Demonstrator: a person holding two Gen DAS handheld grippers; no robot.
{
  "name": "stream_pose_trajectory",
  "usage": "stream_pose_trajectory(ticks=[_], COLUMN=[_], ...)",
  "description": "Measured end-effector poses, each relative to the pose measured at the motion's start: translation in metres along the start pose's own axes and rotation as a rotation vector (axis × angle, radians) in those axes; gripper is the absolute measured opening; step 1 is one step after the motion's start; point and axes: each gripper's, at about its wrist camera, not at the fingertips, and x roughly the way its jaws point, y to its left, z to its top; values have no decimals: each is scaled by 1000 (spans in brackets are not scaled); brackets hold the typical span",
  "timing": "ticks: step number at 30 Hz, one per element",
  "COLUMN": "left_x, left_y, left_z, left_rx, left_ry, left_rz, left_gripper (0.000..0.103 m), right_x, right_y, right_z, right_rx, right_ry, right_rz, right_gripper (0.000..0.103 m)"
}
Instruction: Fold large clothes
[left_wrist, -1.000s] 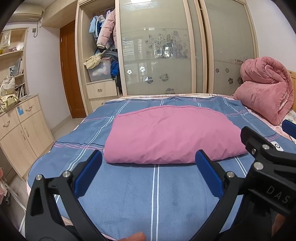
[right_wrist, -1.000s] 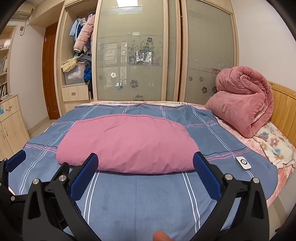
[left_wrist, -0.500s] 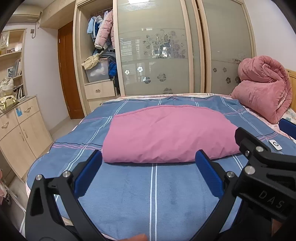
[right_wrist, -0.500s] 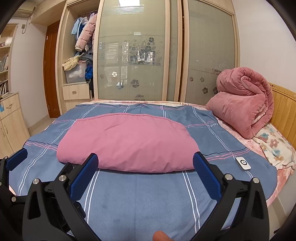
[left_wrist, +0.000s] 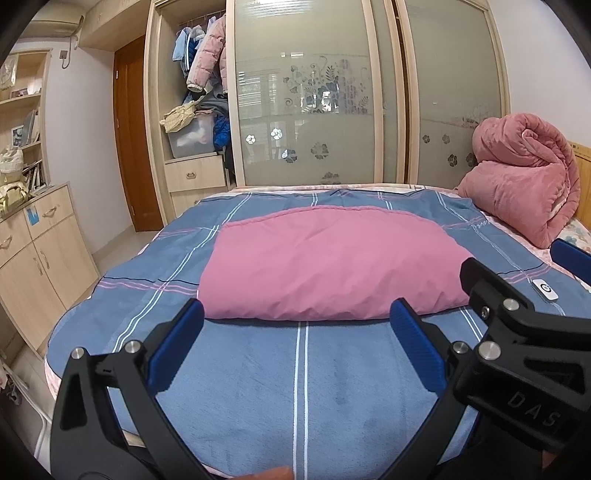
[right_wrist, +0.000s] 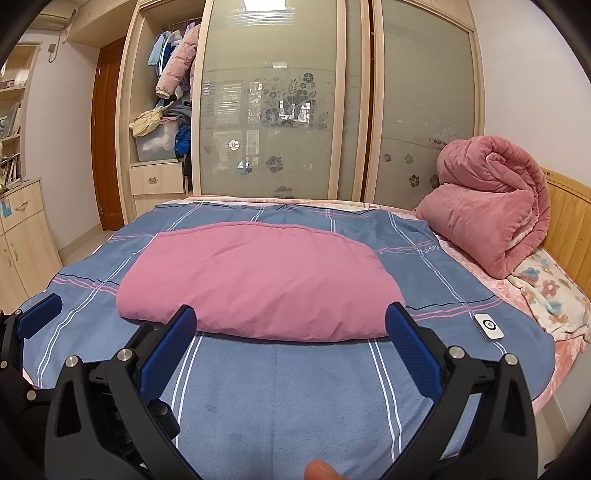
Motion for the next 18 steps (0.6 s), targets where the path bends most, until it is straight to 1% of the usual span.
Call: stream_pose_trajectory(ticks=[7,11,15,18], left_x=[0,-1,5,13], left_y=[-5,-13,-16,-16], left_z=[-3,-5,-6,-8], left_rx=[13,37,32,20], left_ry=[-5,-33,0,20], left_rz=[4,32,-7,-15], left_gripper=[101,101,101,101], right_x=[5,8,14,19], right_y=[-2,-4,-4,-4], right_z=[-1,-1,-4,-6], right_rx=[7,12,7,6], right_ry=[11,16,26,32], right_rz=[8,12,9,9], right_gripper=[102,102,102,102])
